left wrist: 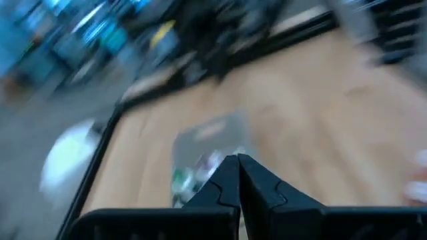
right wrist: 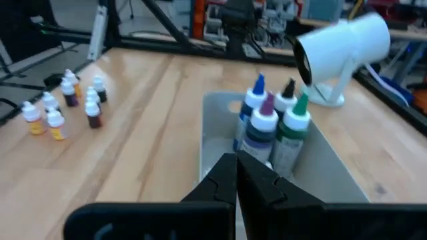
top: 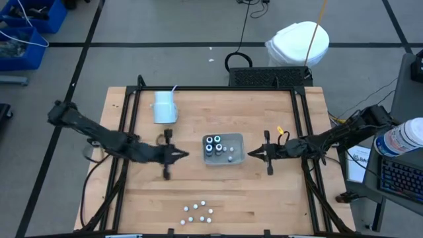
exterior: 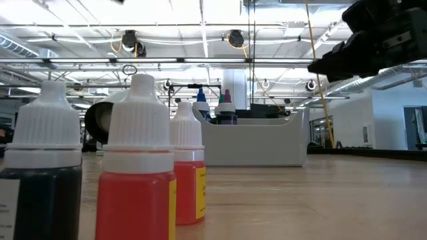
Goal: Pick & Place food coloring
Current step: Put the small orange food coloring bottle into the white container
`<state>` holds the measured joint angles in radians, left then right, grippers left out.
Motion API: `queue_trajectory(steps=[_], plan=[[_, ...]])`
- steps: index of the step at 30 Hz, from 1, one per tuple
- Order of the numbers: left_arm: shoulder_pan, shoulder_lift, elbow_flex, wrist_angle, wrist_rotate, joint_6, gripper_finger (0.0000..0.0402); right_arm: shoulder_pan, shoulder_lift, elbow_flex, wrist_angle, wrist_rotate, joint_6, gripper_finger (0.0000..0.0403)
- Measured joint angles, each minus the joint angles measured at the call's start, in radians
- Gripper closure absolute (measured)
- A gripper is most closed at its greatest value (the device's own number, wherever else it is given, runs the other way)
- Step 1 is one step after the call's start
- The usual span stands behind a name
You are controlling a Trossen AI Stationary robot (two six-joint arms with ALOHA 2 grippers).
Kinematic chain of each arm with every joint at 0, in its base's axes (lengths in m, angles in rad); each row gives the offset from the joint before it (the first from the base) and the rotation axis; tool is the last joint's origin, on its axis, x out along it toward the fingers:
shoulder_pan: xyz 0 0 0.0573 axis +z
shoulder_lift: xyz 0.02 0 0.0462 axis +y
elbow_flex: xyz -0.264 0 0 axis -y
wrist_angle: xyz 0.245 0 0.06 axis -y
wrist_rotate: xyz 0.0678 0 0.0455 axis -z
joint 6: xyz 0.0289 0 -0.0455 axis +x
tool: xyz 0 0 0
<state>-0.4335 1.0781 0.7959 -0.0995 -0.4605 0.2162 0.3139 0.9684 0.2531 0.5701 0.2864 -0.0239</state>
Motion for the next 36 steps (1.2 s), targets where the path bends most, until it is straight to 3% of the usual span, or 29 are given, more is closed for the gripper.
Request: queue_trajectory(steps=[5, 10, 15, 21, 29, 36], plan=[[0.047, -0.199, -0.083, 0.122, 0.208, 0.113, 0.0398, 0.033, 0.0, 0.0, 0.02, 0.0, -0.03, 0.0403], [0.134, -0.302, -0.263, 0.27, 0.225, -0.106, 0.0398, 0.064, 0.0, 0.0, 0.049, 0.0, -0.049, 0.0403], [0.122, -0.278, -0.441, 0.517, 0.22, -0.138, 0.0399, 0.085, 0.0, 0.0, 0.091, 0.0, -0.09, 0.0403], [0.096, -0.206, -0.596, 0.786, 0.126, -0.133, 0.04, 0.088, 0.0, 0.0, 0.115, 0.0, -0.104, 0.0403], [0.096, -0.146, -0.618, 0.8, 0.118, -0.133, 0.0396, 0.097, 0.045, 0.061, 0.093, 0.0, -0.064, 0.0403], [0.097, -0.141, -0.615, 0.807, 0.118, -0.107, 0.0395, 0.169, 0.301, 0.307, -0.064, 0.044, -0.017, 0.0403]])
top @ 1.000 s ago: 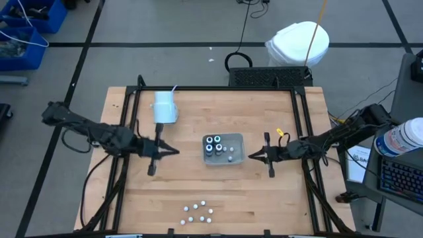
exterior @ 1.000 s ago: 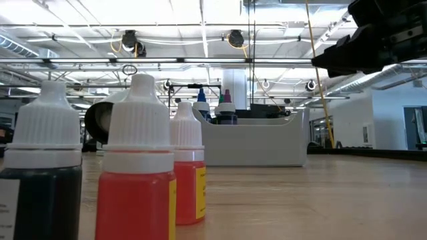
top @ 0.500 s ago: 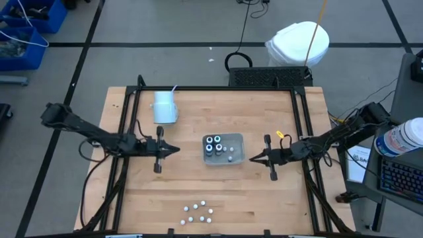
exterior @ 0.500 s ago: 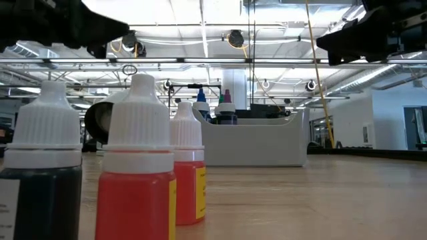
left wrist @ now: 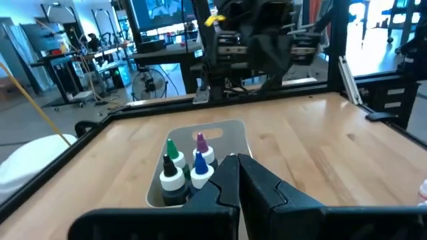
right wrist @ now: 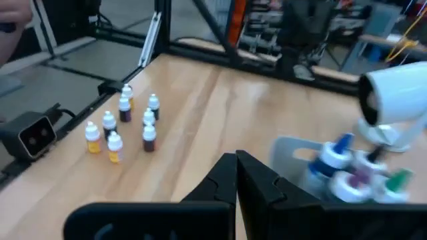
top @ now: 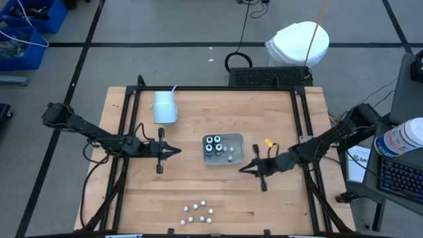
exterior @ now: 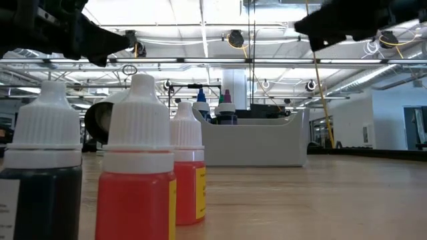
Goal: Pick & Place food coloring
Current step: Put the small orange food coloring bottle into the white container
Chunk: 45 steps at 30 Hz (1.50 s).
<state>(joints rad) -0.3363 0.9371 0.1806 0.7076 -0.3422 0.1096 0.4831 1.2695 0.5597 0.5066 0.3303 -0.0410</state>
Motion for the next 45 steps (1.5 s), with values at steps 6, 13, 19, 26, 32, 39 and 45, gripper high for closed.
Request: queue_trajectory(steps=[6, 13, 19, 26, 32, 39, 45], plan=[[0.0, 0.0, 0.0, 0.0, 0.0, 0.05, 0.0395, 0.017, 0.237, 0.301, -0.213, 0.007, 0.072, 0.0403], [0.001, 0.0, 0.0, 0.002, 0.0, 0.053, 0.0394, -0.016, 0.445, 0.764, -0.676, -0.16, 0.066, 0.0403], [0.001, 0.0, 0.0, 0.001, 0.0, 0.045, 0.0394, -0.018, 0.582, 0.956, -0.78, -0.235, 0.005, 0.0403], [0.001, 0.0, 0.001, -0.02, 0.0, 0.018, 0.0394, -0.078, 0.696, 0.988, -0.734, -0.32, 0.015, 0.0403], [0.001, 0.0, 0.001, -0.046, 0.0, 0.011, 0.0394, -0.091, 0.744, 0.987, -0.671, -0.334, 0.026, 0.0403], [0.001, 0.0, 0.001, -0.055, 0.0, -0.015, 0.0394, -0.036, 0.743, 0.988, -0.653, -0.419, -0.015, 0.0377], [0.001, 0.0, 0.001, -0.06, 0.0, -0.045, 0.0394, 0.012, 0.744, 0.988, -0.651, -0.413, -0.069, 0.0309]])
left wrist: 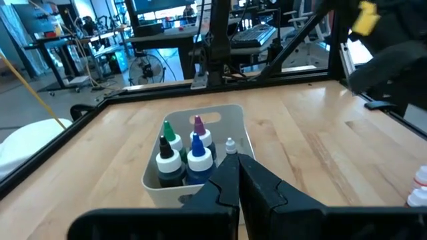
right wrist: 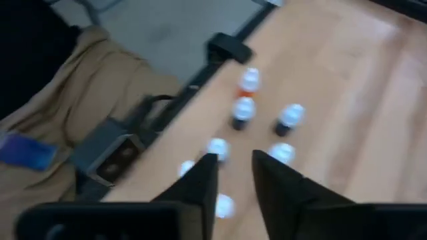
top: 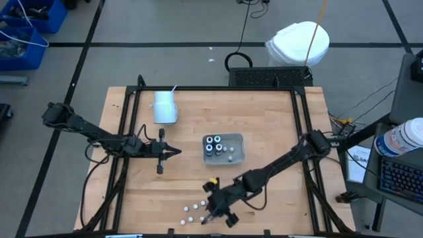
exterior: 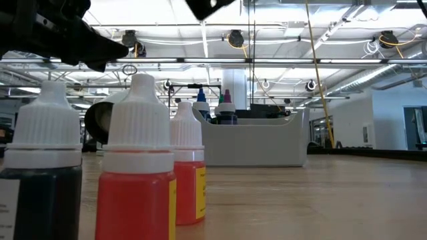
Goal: Pick & Place food coloring
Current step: Put the small orange food coloring bottle into the white container
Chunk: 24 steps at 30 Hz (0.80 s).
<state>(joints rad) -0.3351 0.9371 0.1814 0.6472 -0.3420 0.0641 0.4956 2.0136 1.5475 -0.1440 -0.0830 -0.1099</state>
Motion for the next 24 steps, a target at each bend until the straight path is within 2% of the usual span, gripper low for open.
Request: queue_trajectory(steps=[4, 8, 18, 24], plan=[[0.0, 0.0, 0.0, -0.002, 0.0, -0.003, 0.0394, 0.006, 0.042, 0.0, 0.044, -0.001, -0.015, 0.0263], [0.0, 0.0, 0.0, -0.002, 0.0, -0.012, 0.0394, -0.005, 0.094, -0.001, 0.056, 0.0, -0.015, 0.0241], [0.0, 0.0, 0.0, -0.007, 0.0, -0.014, 0.0394, -0.01, 0.122, -0.002, 0.058, -0.052, -0.004, 0.0232], [0.0, 0.0, 0.0, -0.009, 0.0, -0.014, 0.0394, -0.01, 0.123, -0.005, -0.019, -0.051, 0.016, 0.0234]])
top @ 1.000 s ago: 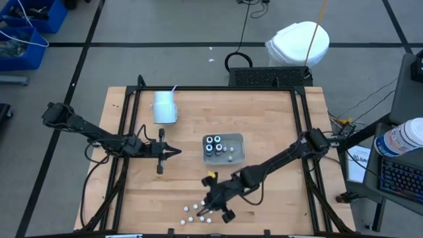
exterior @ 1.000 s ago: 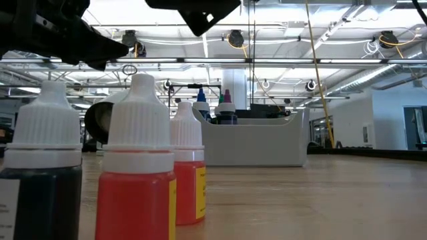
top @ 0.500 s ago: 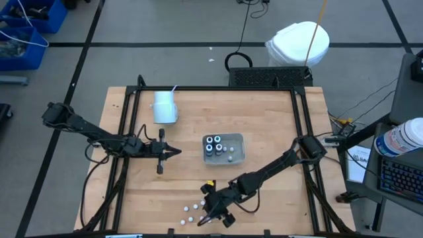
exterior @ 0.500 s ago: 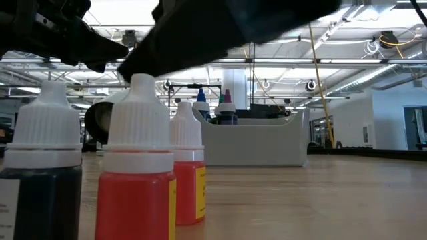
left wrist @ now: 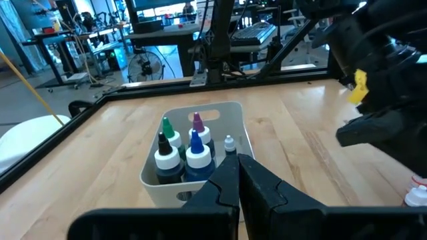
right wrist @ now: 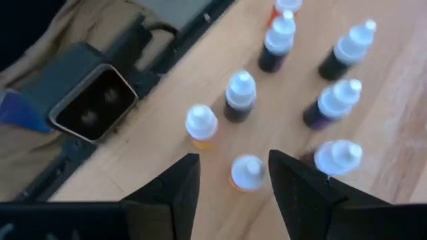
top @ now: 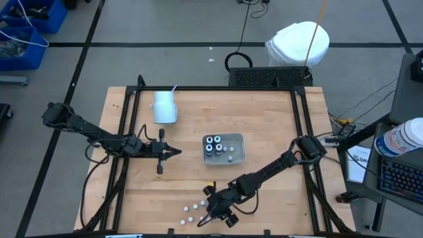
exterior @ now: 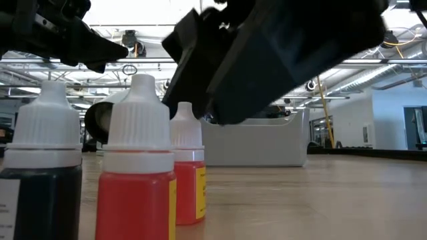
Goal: Pick & Place food coloring
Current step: Put the small orange food coloring bottle into the white container
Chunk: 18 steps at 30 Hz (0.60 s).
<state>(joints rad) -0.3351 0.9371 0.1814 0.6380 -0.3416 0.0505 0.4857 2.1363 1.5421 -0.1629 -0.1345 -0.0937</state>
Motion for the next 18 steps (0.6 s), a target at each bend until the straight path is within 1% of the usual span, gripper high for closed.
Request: queue_trajectory(steps=[9, 18], plan=[[0.0, 0.0, 0.0, 0.0, 0.0, 0.0, 0.0394, -0.003, 0.0, -0.076, 0.102, 0.0, 0.02, 0.0243], [0.0, 0.0, 0.0, -0.001, 0.0, 0.0, 0.0394, -0.006, -0.001, -0.093, 0.162, -0.002, 0.029, 0.0252]])
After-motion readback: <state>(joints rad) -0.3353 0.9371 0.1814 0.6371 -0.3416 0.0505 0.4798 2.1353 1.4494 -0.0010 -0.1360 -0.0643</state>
